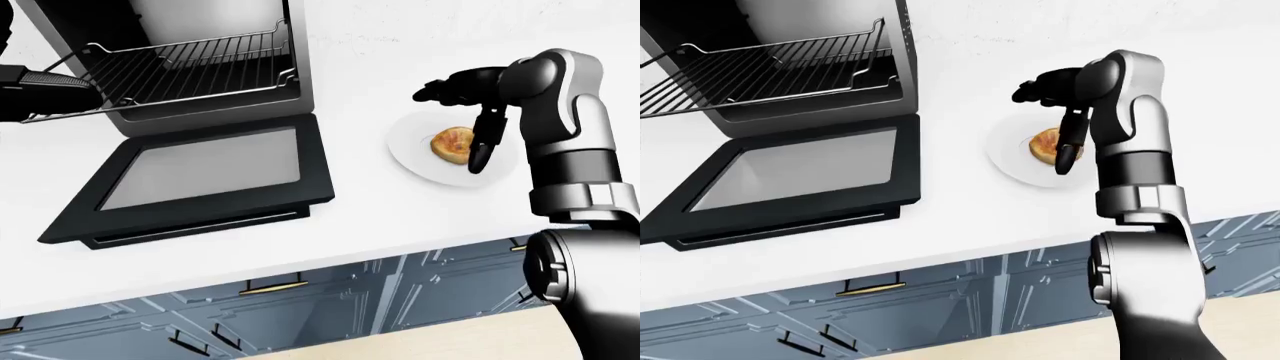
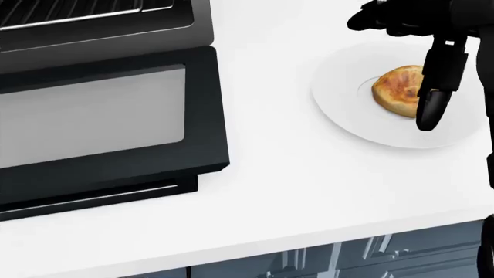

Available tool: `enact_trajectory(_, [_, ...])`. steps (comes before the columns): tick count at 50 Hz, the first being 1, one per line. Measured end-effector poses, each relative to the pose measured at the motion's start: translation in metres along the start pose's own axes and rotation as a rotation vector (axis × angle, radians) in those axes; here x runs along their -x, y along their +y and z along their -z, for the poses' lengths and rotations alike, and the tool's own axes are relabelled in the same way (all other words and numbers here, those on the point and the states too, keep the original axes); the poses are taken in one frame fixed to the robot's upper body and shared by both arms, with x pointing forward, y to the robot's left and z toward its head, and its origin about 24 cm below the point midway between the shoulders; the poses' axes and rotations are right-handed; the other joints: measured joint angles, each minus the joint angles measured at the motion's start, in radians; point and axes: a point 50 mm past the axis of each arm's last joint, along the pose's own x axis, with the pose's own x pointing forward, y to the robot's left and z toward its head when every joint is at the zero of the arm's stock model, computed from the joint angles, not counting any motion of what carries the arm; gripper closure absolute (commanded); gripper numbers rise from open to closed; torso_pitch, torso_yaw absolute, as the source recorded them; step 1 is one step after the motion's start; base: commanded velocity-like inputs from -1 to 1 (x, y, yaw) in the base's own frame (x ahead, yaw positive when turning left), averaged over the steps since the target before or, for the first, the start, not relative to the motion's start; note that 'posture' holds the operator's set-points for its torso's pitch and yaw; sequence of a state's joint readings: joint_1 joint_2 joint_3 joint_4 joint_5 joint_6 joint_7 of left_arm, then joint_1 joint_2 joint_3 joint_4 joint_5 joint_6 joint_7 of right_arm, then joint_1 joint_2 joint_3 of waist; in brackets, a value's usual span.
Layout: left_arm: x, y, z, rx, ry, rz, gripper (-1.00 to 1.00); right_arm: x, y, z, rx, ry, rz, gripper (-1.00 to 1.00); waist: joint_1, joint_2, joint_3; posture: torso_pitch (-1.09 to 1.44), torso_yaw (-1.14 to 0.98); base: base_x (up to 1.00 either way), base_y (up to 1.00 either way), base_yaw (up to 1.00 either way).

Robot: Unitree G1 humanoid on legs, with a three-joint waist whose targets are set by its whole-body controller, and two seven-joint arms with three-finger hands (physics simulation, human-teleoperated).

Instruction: Place the bread on the top rack of the toaster oven.

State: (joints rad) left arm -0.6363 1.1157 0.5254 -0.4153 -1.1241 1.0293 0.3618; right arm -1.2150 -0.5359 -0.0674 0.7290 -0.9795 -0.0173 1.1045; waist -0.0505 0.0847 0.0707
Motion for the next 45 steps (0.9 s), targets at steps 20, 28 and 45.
enact_trajectory(20, [0.000, -0.001, 0.002, 0.001, 0.002, 0.000, -1.00, -0.009, -0.002, 0.009, -0.004, 0.045, 0.040, -0.64, 0.002, 0.000, -0.002, 0.00, 0.00, 0.00, 0.00, 0.00])
enact_trajectory(28, [0.000, 0.000, 0.001, 0.001, 0.000, -0.002, -1.00, -0.011, 0.000, 0.011, -0.001, 0.048, 0.034, -0.69, 0.005, -0.002, -0.002, 0.00, 0.00, 0.00, 0.00, 0.00])
enact_trajectory(45, [0.000, 0.000, 0.002, 0.001, 0.002, -0.003, -1.00, -0.011, 0.001, 0.022, -0.013, 0.075, 0.039, -0.70, 0.006, -0.003, -0.002, 0.00, 0.00, 0.00, 0.00, 0.00])
